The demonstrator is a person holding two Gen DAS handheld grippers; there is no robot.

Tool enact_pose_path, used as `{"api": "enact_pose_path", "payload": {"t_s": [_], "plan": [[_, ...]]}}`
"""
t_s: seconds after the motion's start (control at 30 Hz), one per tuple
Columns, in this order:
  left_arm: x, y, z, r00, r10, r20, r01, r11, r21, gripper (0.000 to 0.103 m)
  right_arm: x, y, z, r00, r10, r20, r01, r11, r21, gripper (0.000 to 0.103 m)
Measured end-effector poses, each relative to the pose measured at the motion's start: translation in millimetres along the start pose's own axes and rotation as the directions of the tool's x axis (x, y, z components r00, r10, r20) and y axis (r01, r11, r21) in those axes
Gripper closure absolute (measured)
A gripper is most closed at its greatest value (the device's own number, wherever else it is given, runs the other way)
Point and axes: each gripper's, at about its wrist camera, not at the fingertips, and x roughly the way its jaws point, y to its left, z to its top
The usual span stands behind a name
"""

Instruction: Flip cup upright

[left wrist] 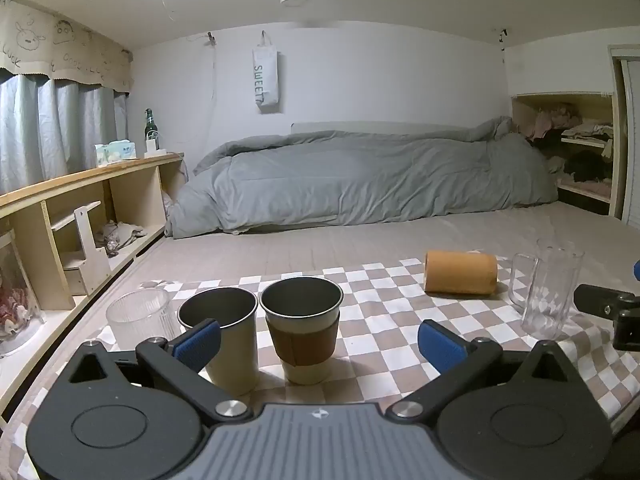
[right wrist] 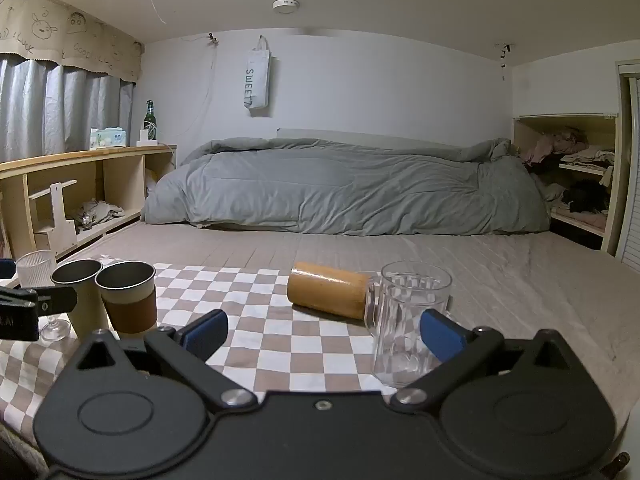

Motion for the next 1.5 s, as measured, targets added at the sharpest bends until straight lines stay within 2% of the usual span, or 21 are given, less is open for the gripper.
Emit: {"api": "enact_pose_path", "payload": {"t_s": [0.6,0.77,1.5], "plan": [[0,0,0,1.000,0.000,-0.004,0.000,1.000,0.003,0.000,0,1,0,1.000,-0.002,0.004,0.002,1.000,-0.005,0.000],[4,3,-11,1.000,-0.002,-0.003,0.002,1.000,0.006,0.000,0,1,0,1.000,-0.002,0.003,0.002,1.000,-0.006,0.000],[1,1,-7,1.000,-0.001,-0.009,0.001,1.000,0.008,0.000,-1,1,1,1.000,-0.003,0.002,0.003,1.000,-0.009,0.000]]}}
